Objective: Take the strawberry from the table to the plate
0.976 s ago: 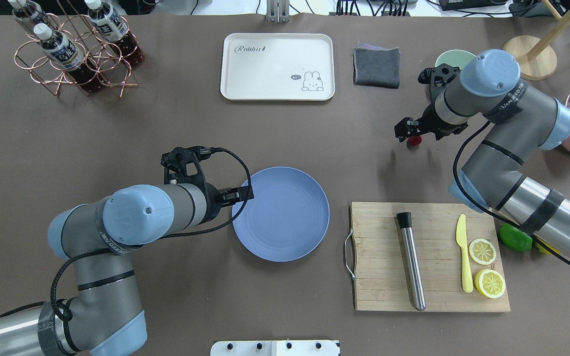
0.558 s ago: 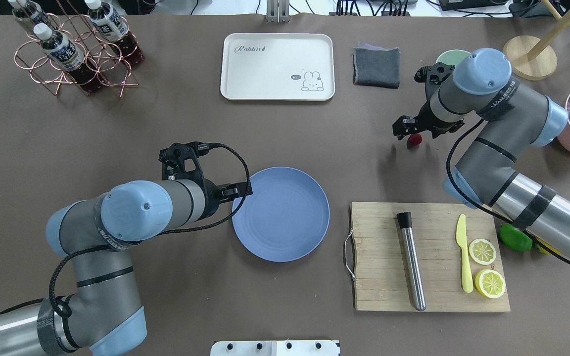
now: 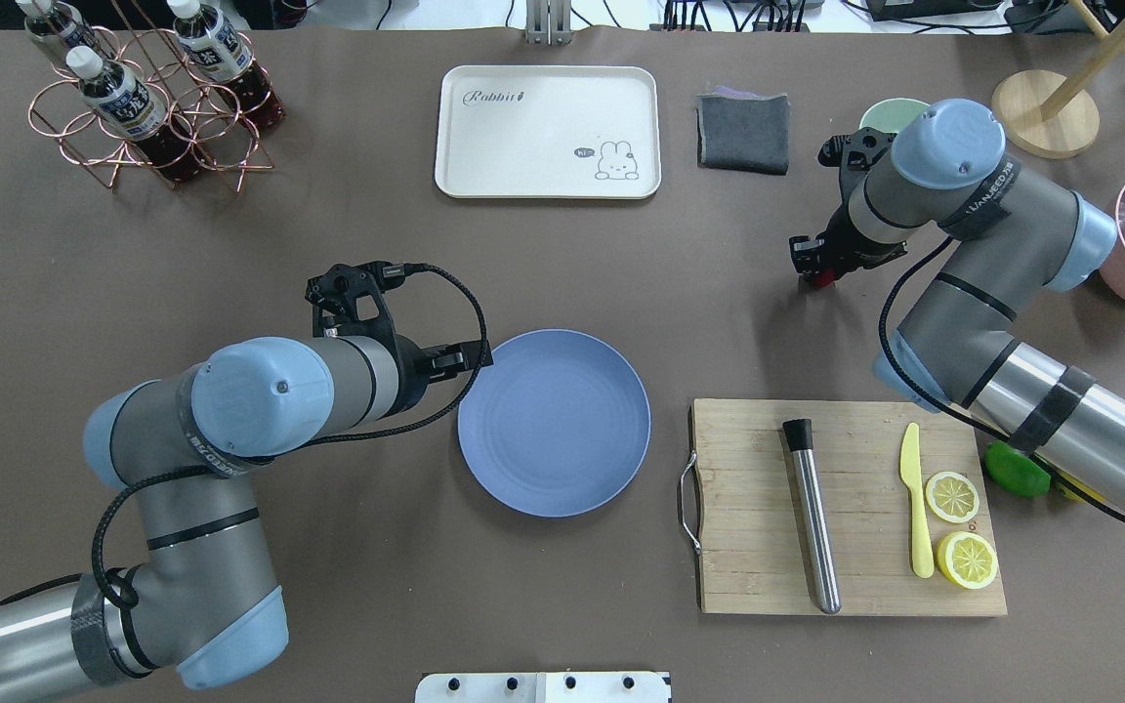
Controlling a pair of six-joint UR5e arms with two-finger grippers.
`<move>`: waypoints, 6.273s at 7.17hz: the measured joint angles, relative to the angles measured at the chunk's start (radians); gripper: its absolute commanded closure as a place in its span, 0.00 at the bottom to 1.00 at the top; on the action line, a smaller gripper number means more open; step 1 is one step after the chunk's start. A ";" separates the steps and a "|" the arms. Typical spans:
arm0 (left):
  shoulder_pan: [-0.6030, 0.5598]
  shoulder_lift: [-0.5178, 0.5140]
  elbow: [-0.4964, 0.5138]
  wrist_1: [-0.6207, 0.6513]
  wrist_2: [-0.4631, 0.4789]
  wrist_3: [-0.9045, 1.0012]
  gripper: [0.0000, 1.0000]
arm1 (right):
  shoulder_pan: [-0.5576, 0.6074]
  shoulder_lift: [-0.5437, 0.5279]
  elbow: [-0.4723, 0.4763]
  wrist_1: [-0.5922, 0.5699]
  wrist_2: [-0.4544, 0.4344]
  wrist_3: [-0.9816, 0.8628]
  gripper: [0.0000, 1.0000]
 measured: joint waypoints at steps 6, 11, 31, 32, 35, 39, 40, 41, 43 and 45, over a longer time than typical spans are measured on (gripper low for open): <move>-0.195 0.055 -0.002 0.001 -0.092 0.255 0.02 | 0.034 0.037 0.075 -0.037 0.020 0.005 1.00; -0.261 0.186 -0.002 -0.112 -0.128 0.369 0.02 | -0.037 0.114 0.196 -0.162 0.006 0.131 1.00; -0.673 0.399 0.150 -0.122 -0.581 0.956 0.02 | -0.465 0.312 0.188 -0.305 -0.335 0.465 0.00; -0.689 0.409 0.151 -0.116 -0.589 0.994 0.02 | -0.441 0.303 0.246 -0.357 -0.312 0.461 0.00; -0.777 0.459 0.158 -0.102 -0.644 1.127 0.02 | -0.246 0.169 0.426 -0.531 -0.134 0.333 0.00; -0.936 0.466 0.156 0.066 -0.671 1.380 0.02 | 0.135 -0.184 0.568 -0.579 0.096 -0.230 0.00; -0.970 0.459 0.156 0.113 -0.671 1.435 0.02 | 0.219 -0.247 0.573 -0.579 0.136 -0.354 0.00; -0.994 0.448 0.156 0.157 -0.672 1.471 0.02 | 0.297 -0.298 0.565 -0.579 0.167 -0.476 0.00; -1.020 0.406 0.160 0.253 -0.673 1.503 0.02 | 0.463 -0.366 0.499 -0.578 0.227 -0.724 0.00; -1.025 0.389 0.190 0.283 -0.674 1.509 0.02 | 0.597 -0.407 0.380 -0.504 0.276 -0.879 0.00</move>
